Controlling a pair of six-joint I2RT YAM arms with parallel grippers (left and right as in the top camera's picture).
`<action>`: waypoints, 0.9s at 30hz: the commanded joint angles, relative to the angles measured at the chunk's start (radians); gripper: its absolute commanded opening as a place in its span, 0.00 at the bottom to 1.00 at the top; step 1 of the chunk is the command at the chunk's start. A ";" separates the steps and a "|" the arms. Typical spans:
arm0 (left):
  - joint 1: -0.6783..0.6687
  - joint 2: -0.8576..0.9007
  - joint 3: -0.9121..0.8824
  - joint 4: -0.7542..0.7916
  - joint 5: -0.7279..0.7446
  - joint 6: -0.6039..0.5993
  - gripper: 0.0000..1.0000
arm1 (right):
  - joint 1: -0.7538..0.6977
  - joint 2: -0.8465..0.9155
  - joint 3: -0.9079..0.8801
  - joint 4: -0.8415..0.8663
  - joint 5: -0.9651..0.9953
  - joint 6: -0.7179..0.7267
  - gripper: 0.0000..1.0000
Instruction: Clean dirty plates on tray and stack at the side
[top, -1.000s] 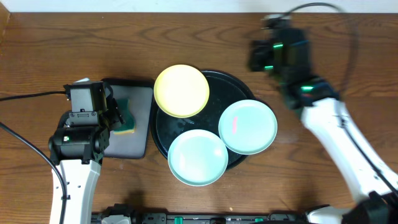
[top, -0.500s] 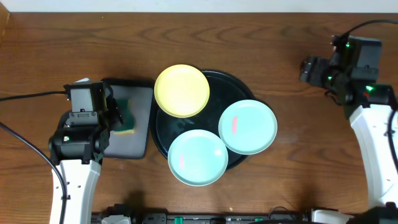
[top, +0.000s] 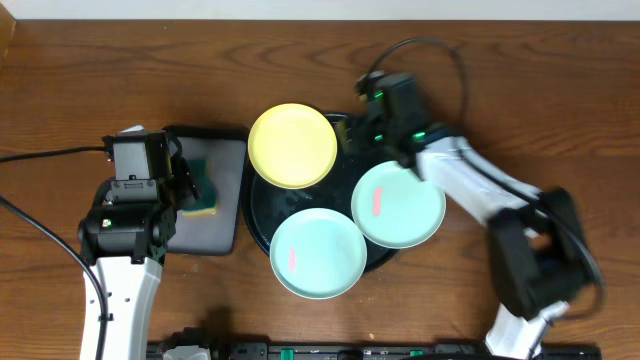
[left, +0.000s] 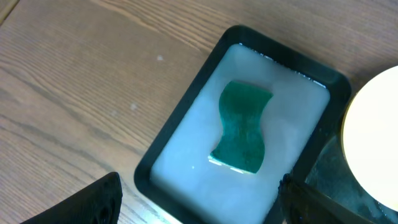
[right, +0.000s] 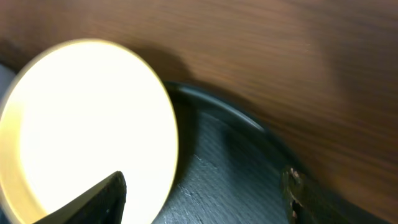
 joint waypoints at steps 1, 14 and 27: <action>0.003 0.001 0.021 -0.002 -0.013 -0.001 0.81 | 0.042 0.087 -0.003 0.085 0.040 -0.021 0.76; 0.003 0.001 0.021 -0.002 -0.013 -0.001 0.81 | 0.074 0.116 -0.002 0.238 0.044 -0.021 0.01; 0.003 0.001 0.021 -0.002 -0.013 -0.001 0.81 | -0.022 -0.343 -0.002 -0.109 0.215 -0.021 0.01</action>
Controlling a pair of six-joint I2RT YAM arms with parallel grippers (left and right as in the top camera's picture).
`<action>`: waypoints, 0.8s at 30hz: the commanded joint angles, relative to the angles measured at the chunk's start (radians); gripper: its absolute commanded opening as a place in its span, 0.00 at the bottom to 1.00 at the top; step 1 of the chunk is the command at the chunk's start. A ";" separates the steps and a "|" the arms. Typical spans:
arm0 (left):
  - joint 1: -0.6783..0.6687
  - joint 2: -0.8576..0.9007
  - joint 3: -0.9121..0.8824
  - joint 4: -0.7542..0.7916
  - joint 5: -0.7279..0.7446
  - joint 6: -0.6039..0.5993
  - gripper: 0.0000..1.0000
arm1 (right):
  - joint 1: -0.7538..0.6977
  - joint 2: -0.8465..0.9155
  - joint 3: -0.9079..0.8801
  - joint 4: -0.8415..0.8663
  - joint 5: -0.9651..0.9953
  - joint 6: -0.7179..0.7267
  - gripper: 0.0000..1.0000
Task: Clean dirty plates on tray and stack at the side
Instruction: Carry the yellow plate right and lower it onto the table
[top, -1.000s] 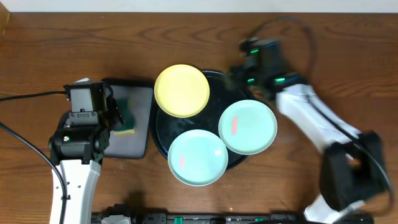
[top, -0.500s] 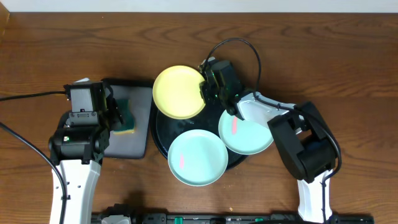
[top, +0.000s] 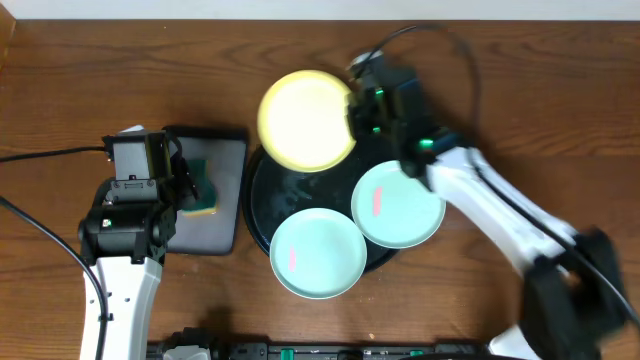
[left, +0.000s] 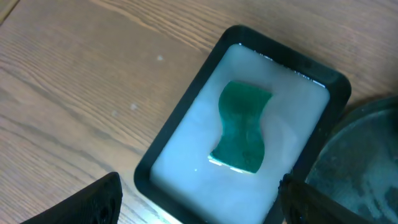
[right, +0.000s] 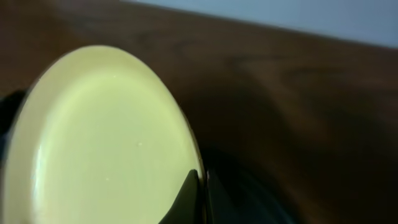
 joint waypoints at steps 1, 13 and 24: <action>0.003 0.001 0.021 -0.002 -0.013 -0.001 0.81 | -0.045 -0.117 0.003 -0.106 0.137 0.001 0.01; 0.003 0.001 0.021 -0.002 -0.013 -0.001 0.81 | -0.290 -0.312 0.003 -0.422 0.148 0.010 0.01; 0.003 0.001 0.021 -0.002 -0.013 -0.001 0.81 | -0.584 -0.257 0.002 -0.552 0.145 0.077 0.01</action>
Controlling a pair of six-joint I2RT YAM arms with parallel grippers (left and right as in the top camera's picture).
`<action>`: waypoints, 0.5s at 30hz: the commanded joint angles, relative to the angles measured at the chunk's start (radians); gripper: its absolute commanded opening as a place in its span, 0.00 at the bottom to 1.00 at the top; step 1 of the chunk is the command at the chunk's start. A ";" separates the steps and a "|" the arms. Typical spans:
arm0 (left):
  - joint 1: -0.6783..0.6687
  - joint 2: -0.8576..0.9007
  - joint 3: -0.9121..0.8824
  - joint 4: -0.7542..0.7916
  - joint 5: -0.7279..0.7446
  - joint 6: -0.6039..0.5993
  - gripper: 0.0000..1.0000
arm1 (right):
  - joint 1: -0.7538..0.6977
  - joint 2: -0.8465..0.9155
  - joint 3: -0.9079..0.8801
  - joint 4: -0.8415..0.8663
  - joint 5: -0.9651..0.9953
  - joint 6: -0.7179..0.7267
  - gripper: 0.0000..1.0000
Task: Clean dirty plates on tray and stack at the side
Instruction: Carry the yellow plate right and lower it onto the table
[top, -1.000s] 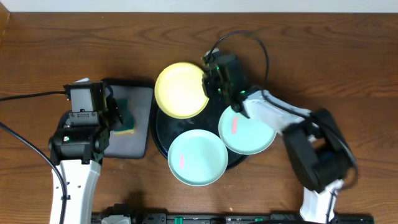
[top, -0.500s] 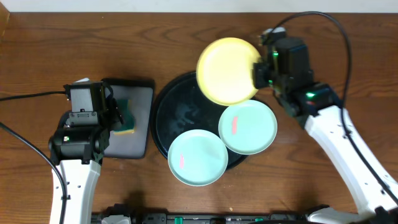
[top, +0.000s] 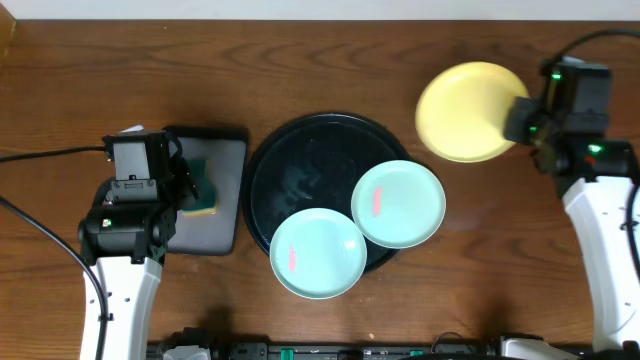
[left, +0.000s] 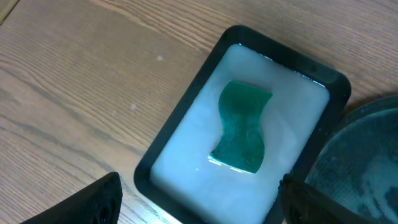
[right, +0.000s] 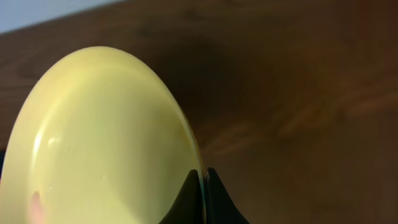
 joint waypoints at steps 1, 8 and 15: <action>0.003 0.001 0.020 -0.002 -0.013 -0.001 0.81 | -0.050 0.044 0.001 -0.031 -0.003 0.028 0.01; 0.003 0.001 0.021 -0.002 -0.013 -0.001 0.81 | -0.115 0.175 -0.003 -0.021 -0.002 0.028 0.01; 0.003 0.001 0.020 -0.002 -0.013 -0.001 0.81 | -0.127 0.318 -0.003 -0.008 -0.003 0.019 0.01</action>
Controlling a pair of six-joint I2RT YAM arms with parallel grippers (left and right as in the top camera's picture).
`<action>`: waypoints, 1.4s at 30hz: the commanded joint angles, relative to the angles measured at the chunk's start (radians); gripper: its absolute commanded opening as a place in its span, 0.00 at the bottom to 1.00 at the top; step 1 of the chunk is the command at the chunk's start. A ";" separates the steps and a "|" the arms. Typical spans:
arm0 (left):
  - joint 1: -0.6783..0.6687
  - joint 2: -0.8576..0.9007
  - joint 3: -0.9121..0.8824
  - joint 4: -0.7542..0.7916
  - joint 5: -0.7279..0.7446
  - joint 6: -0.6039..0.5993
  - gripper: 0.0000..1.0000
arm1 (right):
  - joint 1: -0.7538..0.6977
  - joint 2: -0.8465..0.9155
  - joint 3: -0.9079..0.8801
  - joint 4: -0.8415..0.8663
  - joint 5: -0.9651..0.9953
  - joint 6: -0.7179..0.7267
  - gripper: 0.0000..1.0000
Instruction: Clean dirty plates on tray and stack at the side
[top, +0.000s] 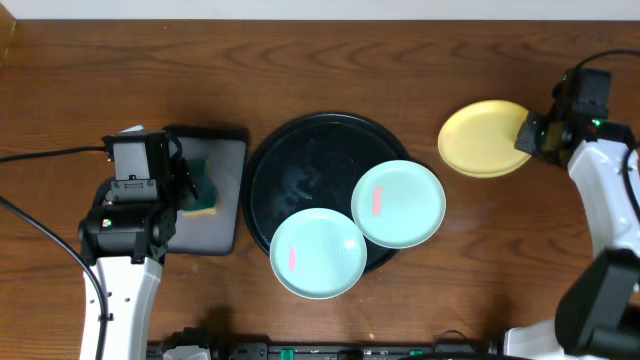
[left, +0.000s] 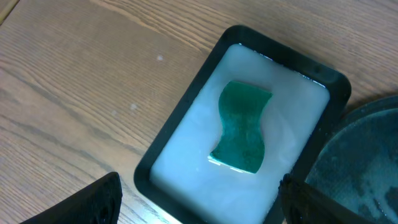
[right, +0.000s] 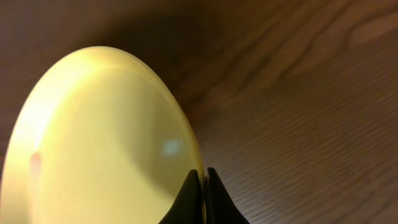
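A yellow plate (top: 482, 137) hangs low over the table to the right of the round black tray (top: 312, 150), its right rim pinched in my right gripper (top: 528, 133); the right wrist view shows the plate (right: 99, 137) filling the left side and the gripper (right: 203, 180) shut on its rim. Two light blue plates (top: 398, 203) (top: 317, 253), each with a red smear, lie on the tray's front half. A green sponge (left: 242, 126) lies in a small black dish (left: 186, 118) of white foam. My left gripper (left: 199, 199) hovers open above that dish's near end.
The sponge dish (top: 232, 190) stands just left of the tray. Brown wooden table (top: 120, 60) lies all around. A black cable (top: 45, 155) trails off the left arm toward the left edge.
My right gripper has carried the yellow plate a little farther right and lower, tilting it flatter toward the table. The left arm and sponge have not moved.
The yellow plate lay on the tray's back left with my right gripper open beside it. Then the gripper was shut on its rim, the plate lifted. Then the plate was held off the tray at the right, and now low over the table there.
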 joint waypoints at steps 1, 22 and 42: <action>0.003 0.001 0.020 -0.003 -0.013 -0.001 0.81 | -0.005 0.057 -0.002 -0.006 -0.002 0.006 0.01; 0.003 0.001 0.021 -0.003 -0.013 -0.001 0.81 | 0.006 0.039 0.005 -0.140 -0.270 -0.142 0.68; 0.003 0.001 0.021 -0.003 -0.013 -0.001 0.81 | 0.160 -0.014 0.004 -0.160 -0.320 -0.225 0.99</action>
